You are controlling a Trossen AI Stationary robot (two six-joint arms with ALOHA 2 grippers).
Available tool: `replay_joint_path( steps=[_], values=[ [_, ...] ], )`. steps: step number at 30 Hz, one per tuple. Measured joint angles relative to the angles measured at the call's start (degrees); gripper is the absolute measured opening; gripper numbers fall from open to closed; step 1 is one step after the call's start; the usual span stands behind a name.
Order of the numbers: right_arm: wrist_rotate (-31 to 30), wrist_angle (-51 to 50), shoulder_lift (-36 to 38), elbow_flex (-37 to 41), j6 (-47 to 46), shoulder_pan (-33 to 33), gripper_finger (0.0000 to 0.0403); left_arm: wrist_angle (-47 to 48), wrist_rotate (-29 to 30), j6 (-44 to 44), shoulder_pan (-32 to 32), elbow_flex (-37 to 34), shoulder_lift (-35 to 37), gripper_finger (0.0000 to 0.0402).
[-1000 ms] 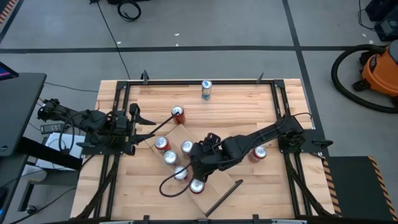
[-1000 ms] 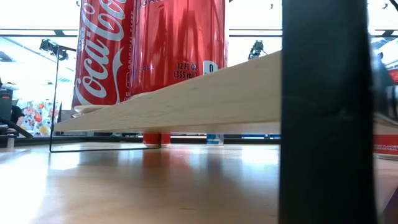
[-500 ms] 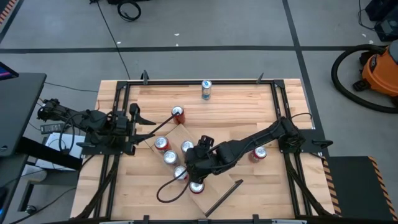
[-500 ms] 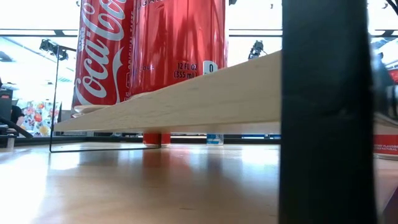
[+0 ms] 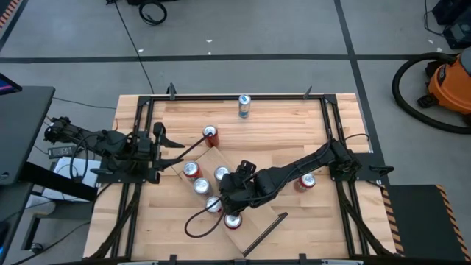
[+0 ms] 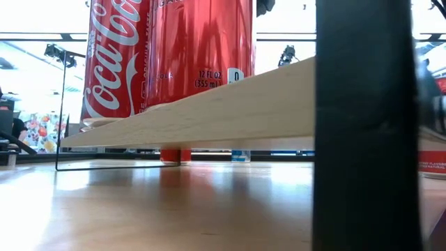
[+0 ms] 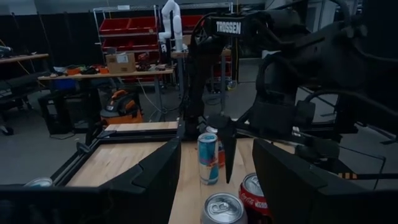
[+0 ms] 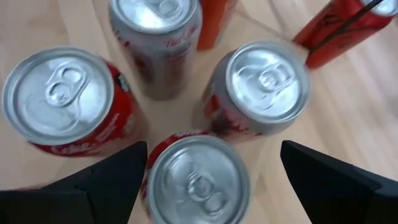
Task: Place canned beverage on shelf
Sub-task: Move the red soda can to the bottom right of the shelf
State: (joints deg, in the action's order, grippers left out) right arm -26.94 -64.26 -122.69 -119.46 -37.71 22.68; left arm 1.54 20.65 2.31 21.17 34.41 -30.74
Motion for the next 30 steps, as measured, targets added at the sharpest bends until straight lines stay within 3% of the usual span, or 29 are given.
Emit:
replay_joint_path(
  steps=[14, 25, 30],
  values=[
    [6.1, 2.7, 0.0, 5.6, -4.2, -1.4, 0.0379, 0.0, -0.2, -0.2, 0.0, 0.0, 0.0, 0.021],
    [8.9, 2.5, 0.1, 5.7, -2.5, -3.1, 0.0321, 0.1, -0.2, -0.1, 0.0, 0.0, 0.0, 0.021],
    [10.1, 0.5, 0.2, 5.6, -2.2, -3.1, 0.0325, 0.3, -0.2, -0.1, 0.0, 0.0, 0.0, 0.021]
  ],
)
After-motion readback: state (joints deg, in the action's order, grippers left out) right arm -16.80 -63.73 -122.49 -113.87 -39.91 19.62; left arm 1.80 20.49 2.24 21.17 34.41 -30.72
